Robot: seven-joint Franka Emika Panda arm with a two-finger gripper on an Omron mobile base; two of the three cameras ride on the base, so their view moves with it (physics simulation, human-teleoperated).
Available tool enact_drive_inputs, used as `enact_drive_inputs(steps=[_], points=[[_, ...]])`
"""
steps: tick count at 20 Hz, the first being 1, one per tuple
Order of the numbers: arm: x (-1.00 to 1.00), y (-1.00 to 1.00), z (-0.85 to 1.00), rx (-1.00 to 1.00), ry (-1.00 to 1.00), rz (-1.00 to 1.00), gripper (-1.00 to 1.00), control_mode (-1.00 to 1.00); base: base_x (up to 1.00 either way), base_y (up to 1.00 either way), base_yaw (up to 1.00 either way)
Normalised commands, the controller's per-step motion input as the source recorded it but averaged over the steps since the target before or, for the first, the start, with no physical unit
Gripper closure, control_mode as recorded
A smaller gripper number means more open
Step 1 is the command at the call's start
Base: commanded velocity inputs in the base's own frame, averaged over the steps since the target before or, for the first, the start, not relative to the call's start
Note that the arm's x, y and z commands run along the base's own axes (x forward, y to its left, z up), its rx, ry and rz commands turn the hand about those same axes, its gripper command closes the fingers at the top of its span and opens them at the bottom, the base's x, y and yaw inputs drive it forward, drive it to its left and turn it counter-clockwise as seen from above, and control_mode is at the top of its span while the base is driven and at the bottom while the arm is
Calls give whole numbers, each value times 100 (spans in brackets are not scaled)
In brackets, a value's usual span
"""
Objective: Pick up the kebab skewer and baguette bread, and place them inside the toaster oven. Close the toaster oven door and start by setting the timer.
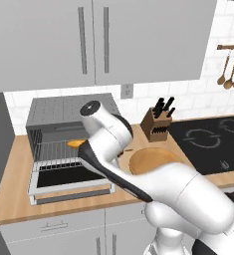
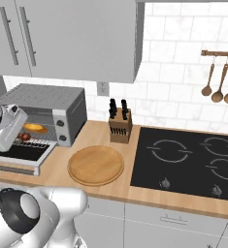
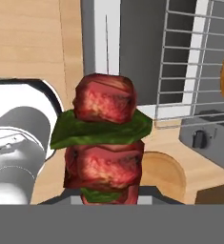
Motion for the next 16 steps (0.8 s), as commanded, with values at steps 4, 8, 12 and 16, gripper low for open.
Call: enact_drive_inputs(steps=[4,8,12,16], points=[[41,46,-2,0,0,16,100,-100,0,0,0],[45,34,-7,0,-4,13,100,-100,0,0,0],[51,35,-25,3,-10,-1,100,-100,0,0,0],[51,37,-31,7,-8,-13,100,-100,0,0,0]])
